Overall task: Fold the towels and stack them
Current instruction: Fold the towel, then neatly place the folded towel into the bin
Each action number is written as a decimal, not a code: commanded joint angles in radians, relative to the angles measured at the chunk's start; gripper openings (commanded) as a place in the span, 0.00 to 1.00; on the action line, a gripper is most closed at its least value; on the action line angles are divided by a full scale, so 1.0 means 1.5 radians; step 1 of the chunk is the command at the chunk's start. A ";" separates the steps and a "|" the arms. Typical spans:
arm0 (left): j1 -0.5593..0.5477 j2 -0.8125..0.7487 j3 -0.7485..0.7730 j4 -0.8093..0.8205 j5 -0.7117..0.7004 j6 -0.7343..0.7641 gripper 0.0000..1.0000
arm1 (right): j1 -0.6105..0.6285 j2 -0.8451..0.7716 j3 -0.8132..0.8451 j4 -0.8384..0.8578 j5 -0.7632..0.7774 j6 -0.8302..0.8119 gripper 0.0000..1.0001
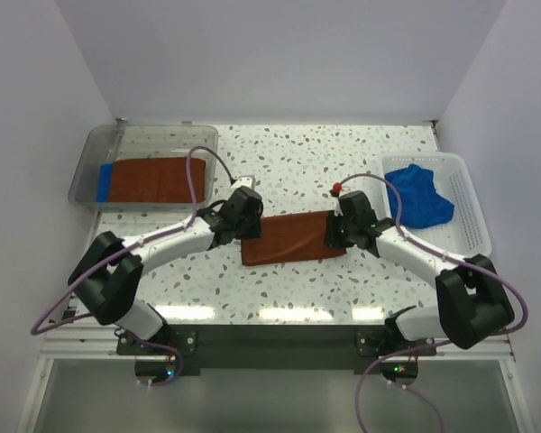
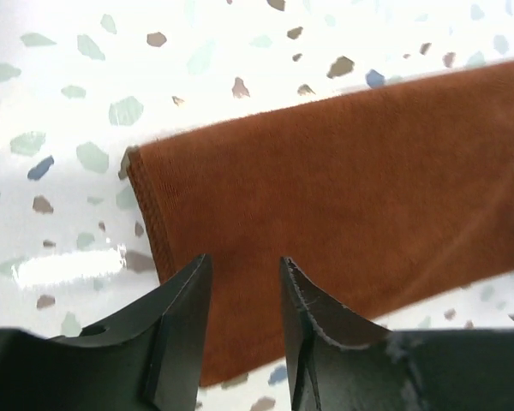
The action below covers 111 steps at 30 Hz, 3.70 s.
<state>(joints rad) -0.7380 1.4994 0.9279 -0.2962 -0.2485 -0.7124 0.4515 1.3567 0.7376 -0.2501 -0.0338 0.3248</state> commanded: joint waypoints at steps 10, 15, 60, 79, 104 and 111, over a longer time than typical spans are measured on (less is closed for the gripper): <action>0.062 0.138 0.021 0.062 -0.005 0.027 0.36 | 0.001 0.021 -0.070 -0.038 0.056 0.074 0.29; 0.065 0.089 0.032 0.028 0.011 0.031 0.45 | 0.002 -0.027 -0.048 -0.065 0.052 0.044 0.31; 0.442 -0.278 -0.134 -0.121 0.173 0.196 1.00 | 0.418 0.523 0.480 -0.202 0.118 -0.186 0.11; 0.368 -0.212 -0.167 0.006 0.378 0.015 1.00 | 0.350 0.244 0.246 0.109 0.001 -0.095 0.00; 0.163 0.006 -0.228 0.293 0.309 -0.232 0.84 | 0.346 0.217 0.180 0.215 -0.008 -0.050 0.00; 0.163 0.020 -0.190 0.268 0.263 -0.164 0.34 | 0.345 0.212 0.166 0.217 -0.010 -0.051 0.00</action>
<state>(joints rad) -0.4877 1.5215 0.6003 0.1089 0.2119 -1.0252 0.9730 1.7180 1.0019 0.0105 -0.0414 0.2333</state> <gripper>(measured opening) 0.379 0.056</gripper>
